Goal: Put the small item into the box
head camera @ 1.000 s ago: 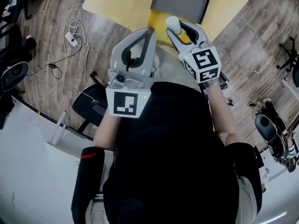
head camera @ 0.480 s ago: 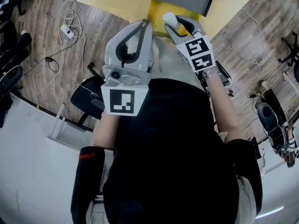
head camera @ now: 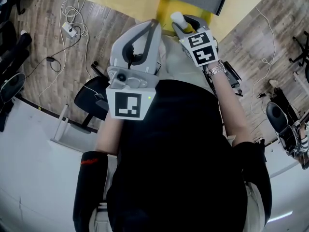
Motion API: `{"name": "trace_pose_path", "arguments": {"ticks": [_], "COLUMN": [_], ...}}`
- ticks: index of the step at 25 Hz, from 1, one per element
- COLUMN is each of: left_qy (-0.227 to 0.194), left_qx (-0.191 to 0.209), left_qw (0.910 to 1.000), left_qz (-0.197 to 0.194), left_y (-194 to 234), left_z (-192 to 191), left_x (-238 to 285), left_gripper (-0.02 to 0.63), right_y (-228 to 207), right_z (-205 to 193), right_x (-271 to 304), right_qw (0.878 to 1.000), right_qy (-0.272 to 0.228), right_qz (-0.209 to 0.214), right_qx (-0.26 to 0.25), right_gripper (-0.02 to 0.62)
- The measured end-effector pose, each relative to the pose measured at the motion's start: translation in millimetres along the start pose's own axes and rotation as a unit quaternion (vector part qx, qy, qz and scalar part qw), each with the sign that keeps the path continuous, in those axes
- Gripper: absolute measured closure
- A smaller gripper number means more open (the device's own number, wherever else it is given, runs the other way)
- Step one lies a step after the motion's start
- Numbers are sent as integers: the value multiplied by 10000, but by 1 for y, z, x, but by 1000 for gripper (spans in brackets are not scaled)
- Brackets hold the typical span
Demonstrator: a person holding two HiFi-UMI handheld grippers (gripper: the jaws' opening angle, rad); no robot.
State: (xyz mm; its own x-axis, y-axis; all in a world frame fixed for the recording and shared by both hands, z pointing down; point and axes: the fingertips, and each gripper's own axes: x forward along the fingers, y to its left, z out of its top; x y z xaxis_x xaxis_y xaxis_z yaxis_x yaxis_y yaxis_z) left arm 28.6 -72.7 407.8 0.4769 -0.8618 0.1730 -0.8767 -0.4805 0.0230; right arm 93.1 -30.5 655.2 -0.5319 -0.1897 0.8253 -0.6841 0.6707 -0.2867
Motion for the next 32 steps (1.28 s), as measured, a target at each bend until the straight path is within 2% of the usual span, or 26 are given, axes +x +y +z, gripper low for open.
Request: {"name": "trace_pose_path", "arguments": {"ticks": [7, 26, 32], "left_qy": [5, -22, -42], "left_qx": [97, 73, 73], "left_qw": [10000, 10000, 9999], "left_qz": [-6, -46, -56], "left_y": [1, 1, 0], "left_z": [0, 0, -1], "left_x": [1, 1, 0], "left_gripper": [604, 604, 604], "right_y": [-10, -1, 6], "right_z": [-3, -5, -12], "right_x": [6, 15, 16], "right_qw": [9998, 9993, 9989], "right_qy": [60, 319, 453], "right_qz": [-193, -81, 31], "right_qx": [13, -196, -133], "right_gripper": [422, 413, 377]}}
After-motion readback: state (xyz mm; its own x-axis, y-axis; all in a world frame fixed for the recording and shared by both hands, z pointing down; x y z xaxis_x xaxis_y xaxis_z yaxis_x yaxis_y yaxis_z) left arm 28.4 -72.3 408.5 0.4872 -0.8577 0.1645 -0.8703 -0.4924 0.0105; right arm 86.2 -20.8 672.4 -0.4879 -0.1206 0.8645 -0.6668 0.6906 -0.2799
